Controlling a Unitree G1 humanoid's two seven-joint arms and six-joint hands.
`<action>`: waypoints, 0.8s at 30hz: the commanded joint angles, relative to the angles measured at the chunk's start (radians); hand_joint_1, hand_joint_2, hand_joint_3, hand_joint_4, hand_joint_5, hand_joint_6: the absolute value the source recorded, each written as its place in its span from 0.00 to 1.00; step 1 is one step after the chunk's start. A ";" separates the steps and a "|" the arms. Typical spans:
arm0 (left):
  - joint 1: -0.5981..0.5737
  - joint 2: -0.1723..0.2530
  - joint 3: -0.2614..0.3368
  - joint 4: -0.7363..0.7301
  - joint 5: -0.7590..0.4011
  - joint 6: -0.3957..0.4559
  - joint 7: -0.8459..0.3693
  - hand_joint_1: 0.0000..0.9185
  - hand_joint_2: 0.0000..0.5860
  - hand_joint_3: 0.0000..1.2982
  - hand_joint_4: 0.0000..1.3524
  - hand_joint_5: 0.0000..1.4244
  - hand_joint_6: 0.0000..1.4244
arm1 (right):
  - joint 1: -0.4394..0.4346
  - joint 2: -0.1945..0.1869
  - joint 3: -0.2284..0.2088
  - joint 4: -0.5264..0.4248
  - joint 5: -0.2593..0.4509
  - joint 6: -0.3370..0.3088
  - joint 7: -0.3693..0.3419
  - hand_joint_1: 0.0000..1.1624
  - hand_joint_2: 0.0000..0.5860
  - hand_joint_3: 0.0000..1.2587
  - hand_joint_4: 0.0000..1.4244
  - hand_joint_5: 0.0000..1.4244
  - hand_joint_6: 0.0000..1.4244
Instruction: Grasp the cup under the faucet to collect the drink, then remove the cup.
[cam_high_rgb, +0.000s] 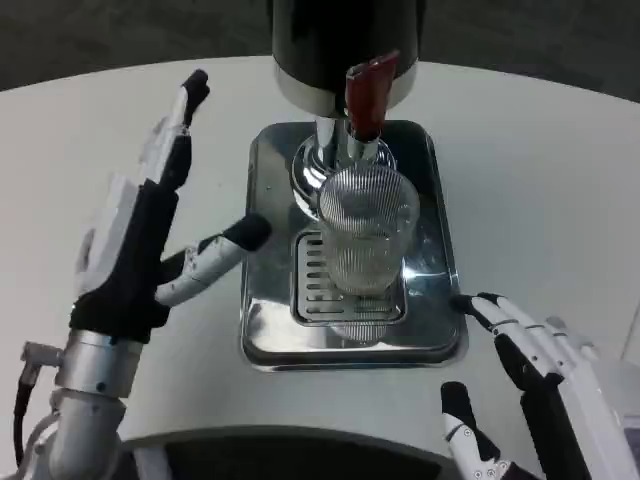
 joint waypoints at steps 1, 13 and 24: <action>0.050 0.039 0.050 -0.154 -0.184 0.013 -0.217 0.00 0.16 0.00 0.00 0.00 0.00 | -0.006 0.009 0.016 0.014 0.002 0.001 0.012 0.34 0.88 0.17 0.12 0.15 0.14; 0.058 0.139 0.214 -0.565 -0.686 0.318 -0.712 0.00 0.34 0.00 0.00 0.00 0.00 | -0.010 0.029 0.037 0.017 -0.003 0.008 0.004 0.34 0.88 0.17 0.12 0.15 0.14; -0.145 0.173 0.291 -0.552 -0.996 0.761 -1.050 0.00 0.16 0.00 0.00 0.00 0.00 | 0.015 0.052 0.073 0.010 -0.021 0.004 -0.016 0.34 0.88 0.17 0.12 0.15 0.14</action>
